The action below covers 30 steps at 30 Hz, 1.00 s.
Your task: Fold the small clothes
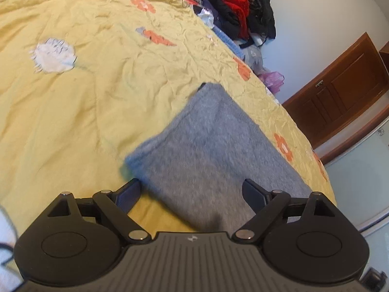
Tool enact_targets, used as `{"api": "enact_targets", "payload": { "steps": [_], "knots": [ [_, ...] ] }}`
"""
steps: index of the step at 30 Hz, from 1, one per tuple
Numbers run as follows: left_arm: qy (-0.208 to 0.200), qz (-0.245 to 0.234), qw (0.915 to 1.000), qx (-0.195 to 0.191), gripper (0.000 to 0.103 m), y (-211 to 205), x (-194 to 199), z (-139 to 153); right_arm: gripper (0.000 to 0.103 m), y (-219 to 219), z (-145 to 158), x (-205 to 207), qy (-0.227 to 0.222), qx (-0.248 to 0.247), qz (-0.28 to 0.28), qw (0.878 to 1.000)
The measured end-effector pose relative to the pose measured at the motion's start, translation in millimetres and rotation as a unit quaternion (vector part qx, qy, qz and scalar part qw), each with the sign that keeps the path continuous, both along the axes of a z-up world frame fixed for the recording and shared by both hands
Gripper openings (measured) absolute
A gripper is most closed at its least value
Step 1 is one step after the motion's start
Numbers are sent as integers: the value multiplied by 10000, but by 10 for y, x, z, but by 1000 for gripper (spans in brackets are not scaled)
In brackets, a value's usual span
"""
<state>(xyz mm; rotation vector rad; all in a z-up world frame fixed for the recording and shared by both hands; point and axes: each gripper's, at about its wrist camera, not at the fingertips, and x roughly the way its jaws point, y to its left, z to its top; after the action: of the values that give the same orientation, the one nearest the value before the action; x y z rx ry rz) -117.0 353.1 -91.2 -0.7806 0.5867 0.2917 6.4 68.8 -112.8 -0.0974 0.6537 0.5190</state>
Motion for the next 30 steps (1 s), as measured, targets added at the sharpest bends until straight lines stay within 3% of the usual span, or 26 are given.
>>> {"api": "enact_targets", "payload": {
  "steps": [1, 2, 5, 8, 10, 12, 14, 16, 18, 19, 20, 22, 24, 25, 27, 30],
  "knots": [
    [-27, 42, 10000, 45, 80, 7, 55, -9, 103, -10, 1, 0, 7, 35, 2, 10000],
    [-39, 40, 10000, 20, 56, 7, 112, -19, 103, -20, 3, 2, 15, 71, 2, 10000],
    [-3, 77, 9999, 70, 31, 2, 283, -90, 103, -43, 4, 4, 31, 148, 0, 9999],
    [-39, 250, 9997, 6, 28, 16, 346, -112, 103, -51, 4, 4, 38, 182, -1, 9998],
    [32, 308, 9995, 92, 11, -2, 372, -126, 103, -56, 2, 4, 40, 193, -1, 9998],
    [100, 310, 9987, 404, 10, -57, 382, -123, 103, -56, 1, 4, 41, 195, 0, 9998],
    [6, 127, 9940, 1086, 9, -211, 373, -34, 103, -54, 1, 4, 39, 187, -2, 9998],
    [-166, -396, 9754, 2163, 9, -510, 384, 101, 103, -47, 3, 0, 33, 159, -5, 9999],
    [-452, -1077, 9402, 3199, 9, -870, 362, 186, 103, -54, 7, 1, 35, 176, -5, 9998],
    [-532, -1440, 9171, 3680, 9, -1050, 364, 193, 103, -74, 21, 14, 75, 278, -24, 9996],
    [-523, -1740, 8972, 4026, 9, -1192, 370, 157, 100, -122, 55, 44, 187, 471, -92, 9987],
    [-477, -2053, 8777, 4305, 9, -1329, 384, 44, 93, -252, 190, 172, 601, 1112, -257, 9916],
    [-369, -2165, 8702, 4410, 9, -1368, 400, -62, 93, -317, 371, 341, 924, 1732, -278, 9801],
    [-375, -2179, 8727, 4354, 9, -1346, 410, -64, 94, -282, 463, 441, 1067, 1893, -212, 9759],
    [-421, -2142, 8793, 4233, 9, -1304, 432, -53, 95, -80, 602, 703, 1448, 1957, 73, 9699],
    [-420, -2136, 8831, 4157, 9, -1268, 444, -64, 92, 462, 618, 1119, 2205, 1654, 634, 9592]
  ]
}}
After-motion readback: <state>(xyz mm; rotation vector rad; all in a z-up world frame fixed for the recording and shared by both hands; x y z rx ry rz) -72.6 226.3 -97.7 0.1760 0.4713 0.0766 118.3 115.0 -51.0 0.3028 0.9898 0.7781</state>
